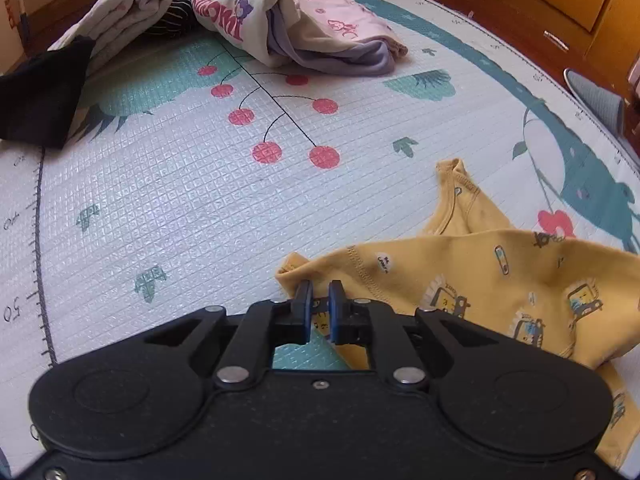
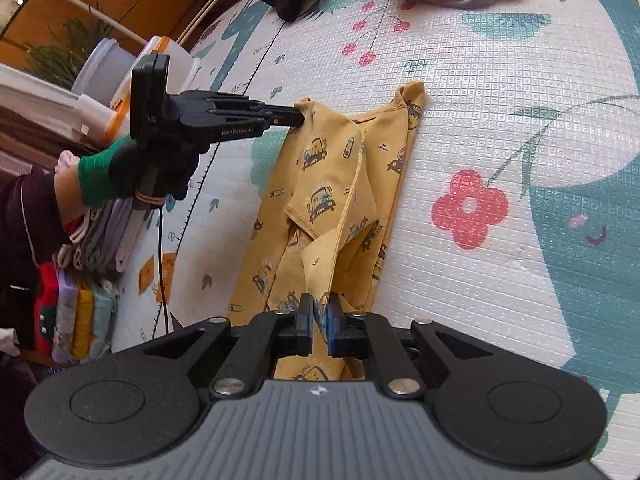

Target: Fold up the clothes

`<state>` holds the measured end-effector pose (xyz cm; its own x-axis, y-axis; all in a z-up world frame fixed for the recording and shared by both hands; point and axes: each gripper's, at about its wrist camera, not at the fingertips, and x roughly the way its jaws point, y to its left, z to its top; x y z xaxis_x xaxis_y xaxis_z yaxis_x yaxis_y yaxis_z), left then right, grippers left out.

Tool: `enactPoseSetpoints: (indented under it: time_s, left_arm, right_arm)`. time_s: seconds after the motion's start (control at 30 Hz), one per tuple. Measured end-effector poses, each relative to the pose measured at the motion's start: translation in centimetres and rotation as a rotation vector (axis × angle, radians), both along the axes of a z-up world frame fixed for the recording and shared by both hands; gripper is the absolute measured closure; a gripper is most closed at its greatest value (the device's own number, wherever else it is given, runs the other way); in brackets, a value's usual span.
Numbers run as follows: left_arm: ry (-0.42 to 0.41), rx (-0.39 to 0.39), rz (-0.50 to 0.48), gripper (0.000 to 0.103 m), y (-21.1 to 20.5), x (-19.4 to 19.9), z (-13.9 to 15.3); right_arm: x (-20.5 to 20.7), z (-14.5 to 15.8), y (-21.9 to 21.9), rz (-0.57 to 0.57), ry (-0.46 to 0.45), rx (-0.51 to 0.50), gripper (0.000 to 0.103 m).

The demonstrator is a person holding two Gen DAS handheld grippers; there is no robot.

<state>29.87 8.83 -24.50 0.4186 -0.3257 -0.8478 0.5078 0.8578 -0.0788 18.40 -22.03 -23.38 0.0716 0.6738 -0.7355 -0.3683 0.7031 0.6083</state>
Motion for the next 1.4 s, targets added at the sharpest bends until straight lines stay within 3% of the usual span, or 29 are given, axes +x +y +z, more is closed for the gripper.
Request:
enactPoseSetpoints:
  time_s: [0.13,0.23,0.33,0.43,0.53,0.57,0.63,0.77,0.87,1.0,1.13,1.23,1.3,1.33,1.37,1.4]
  left_arm:
    - [-0.006,-0.054,-0.026,0.098,0.5,-0.5,0.8]
    - [-0.023,-0.029,-0.059,0.097,-0.2,-0.9,0.6]
    - [-0.029,0.046,-0.03,0.096,-0.6,-0.3,-0.6]
    - [-0.013,0.044,-0.024,0.095,-0.5,0.0,-0.3]
    - [-0.023,0.071,-0.03,0.091,-0.5,-0.6,-0.3]
    - [-0.021,0.065,-0.031,0.091,-0.5,-0.9,-0.1]
    - [-0.029,0.04,-0.042,0.089,-0.5,-1.8,0.4]
    - [-0.032,-0.013,-0.067,0.089,-0.7,-3.4,1.2]
    - [-0.022,-0.006,-0.088,0.089,-1.4,-3.7,0.8]
    - [-0.009,0.024,-0.09,0.088,-1.9,-3.7,-0.3]
    - [-0.005,0.006,-0.078,0.087,-1.6,-3.6,-0.4]
    - [-0.008,0.002,-0.076,0.087,-1.6,-3.7,-0.5]
    - [-0.011,0.004,-0.079,0.087,-1.6,-3.7,-0.5]
    - [-0.013,0.006,-0.08,0.087,-1.7,-3.7,-0.5]
    - [-0.014,0.007,-0.082,0.086,-1.7,-3.7,-0.5]
    - [-0.014,0.008,-0.083,0.086,-1.7,-3.6,-0.5]
  right_arm:
    - [-0.4,0.6,-0.3,0.013,-0.025,-0.003,0.093]
    - [0.5,1.5,-1.1,-0.028,-0.018,0.061,0.094]
    - [1.4,2.4,-1.2,-0.047,-0.003,0.122,0.098]
    - [1.4,2.7,-1.1,-0.025,-0.053,0.06,0.098]
    - [1.0,2.2,-1.7,-0.015,-0.11,-0.003,0.091]
    - [0.9,1.6,-2.1,-0.02,-0.124,-0.035,0.077]
    - [0.6,0.2,-3.1,-0.035,-0.126,-0.095,0.065]
    - [0.0,-3.6,-6.4,-0.171,-0.052,-0.134,0.065]
    - [-0.6,-5.2,-8.8,-0.324,-0.012,-0.112,0.063]
    - [-0.7,-5.6,-8.6,-0.308,-0.092,-0.149,0.059]
    - [-0.9,-5.4,-7.0,-0.259,-0.15,-0.212,0.06]
    - [-1.4,-5.3,-5.8,-0.242,-0.203,-0.27,0.067]
    - [-1.7,-5.2,-5.0,-0.221,-0.238,-0.307,0.067]
    - [-1.8,-5.1,-4.7,-0.21,-0.247,-0.316,0.074]
    - [-1.7,-5.1,-4.6,-0.201,-0.249,-0.318,0.093]
    - [-1.8,-5.0,-4.6,-0.187,-0.251,-0.314,0.094]
